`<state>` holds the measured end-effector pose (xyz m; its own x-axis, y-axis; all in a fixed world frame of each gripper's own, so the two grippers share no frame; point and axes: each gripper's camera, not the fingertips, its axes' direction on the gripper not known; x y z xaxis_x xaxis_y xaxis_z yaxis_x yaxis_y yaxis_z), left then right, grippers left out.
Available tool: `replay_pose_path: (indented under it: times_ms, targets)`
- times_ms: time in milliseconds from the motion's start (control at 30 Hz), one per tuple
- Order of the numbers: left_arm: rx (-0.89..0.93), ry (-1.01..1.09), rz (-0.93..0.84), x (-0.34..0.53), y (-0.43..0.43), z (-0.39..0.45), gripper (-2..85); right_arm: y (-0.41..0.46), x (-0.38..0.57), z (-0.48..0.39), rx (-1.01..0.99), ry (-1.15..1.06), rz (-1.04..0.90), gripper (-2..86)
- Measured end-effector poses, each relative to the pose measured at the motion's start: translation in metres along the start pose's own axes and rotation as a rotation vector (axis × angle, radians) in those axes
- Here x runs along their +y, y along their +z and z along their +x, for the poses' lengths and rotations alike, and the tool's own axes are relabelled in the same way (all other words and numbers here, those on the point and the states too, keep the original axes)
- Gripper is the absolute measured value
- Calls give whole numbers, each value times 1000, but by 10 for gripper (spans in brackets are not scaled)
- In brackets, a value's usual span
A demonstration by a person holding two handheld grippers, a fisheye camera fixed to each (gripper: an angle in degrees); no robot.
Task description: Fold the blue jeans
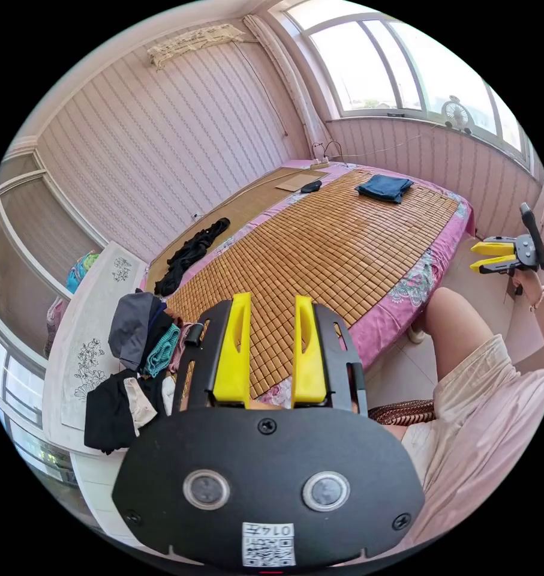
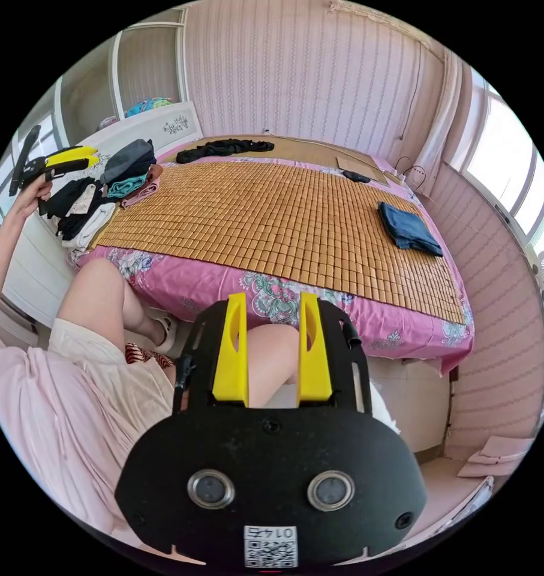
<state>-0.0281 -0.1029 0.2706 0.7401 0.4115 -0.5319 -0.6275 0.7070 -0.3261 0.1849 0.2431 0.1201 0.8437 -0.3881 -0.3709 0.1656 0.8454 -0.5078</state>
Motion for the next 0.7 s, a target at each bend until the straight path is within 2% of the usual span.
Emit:
replay_pose_path:
  times_ms: [200, 467, 700]
  targets:
    - [18, 38, 46, -27, 4, 61, 110, 1, 44, 2, 0, 21, 0, 130]
    - [153, 99, 206, -68, 28, 129, 111, -14, 40, 11, 105, 14, 46, 155]
    - [365, 232, 295, -141, 93, 212, 114, -14, 69, 65, 123, 140, 7, 163]
